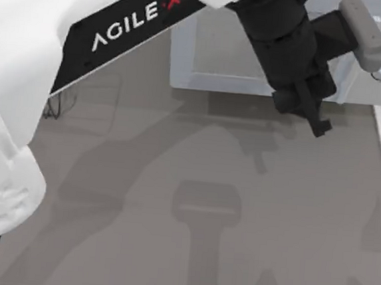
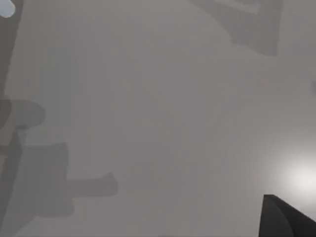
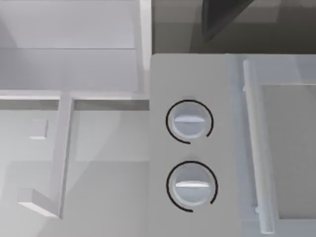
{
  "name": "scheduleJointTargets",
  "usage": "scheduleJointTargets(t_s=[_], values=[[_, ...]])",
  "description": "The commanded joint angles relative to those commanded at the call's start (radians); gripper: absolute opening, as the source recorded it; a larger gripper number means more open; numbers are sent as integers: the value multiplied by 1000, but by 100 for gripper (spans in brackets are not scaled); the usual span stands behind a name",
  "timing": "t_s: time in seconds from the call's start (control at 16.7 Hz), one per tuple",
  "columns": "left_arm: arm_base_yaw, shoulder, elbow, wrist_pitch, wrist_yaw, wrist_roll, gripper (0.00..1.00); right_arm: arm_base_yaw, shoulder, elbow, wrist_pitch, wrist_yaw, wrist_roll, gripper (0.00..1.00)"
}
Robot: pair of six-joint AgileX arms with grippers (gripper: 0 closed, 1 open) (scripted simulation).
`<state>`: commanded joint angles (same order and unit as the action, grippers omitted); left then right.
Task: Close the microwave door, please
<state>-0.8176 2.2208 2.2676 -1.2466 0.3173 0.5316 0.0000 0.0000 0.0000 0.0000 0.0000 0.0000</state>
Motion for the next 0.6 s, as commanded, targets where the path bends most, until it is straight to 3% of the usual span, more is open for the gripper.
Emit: scheduleJointTargets(t_s=[0.6], values=[[-11, 51, 137, -15, -23, -16, 0, 0, 0, 0, 0, 0, 0, 100]])
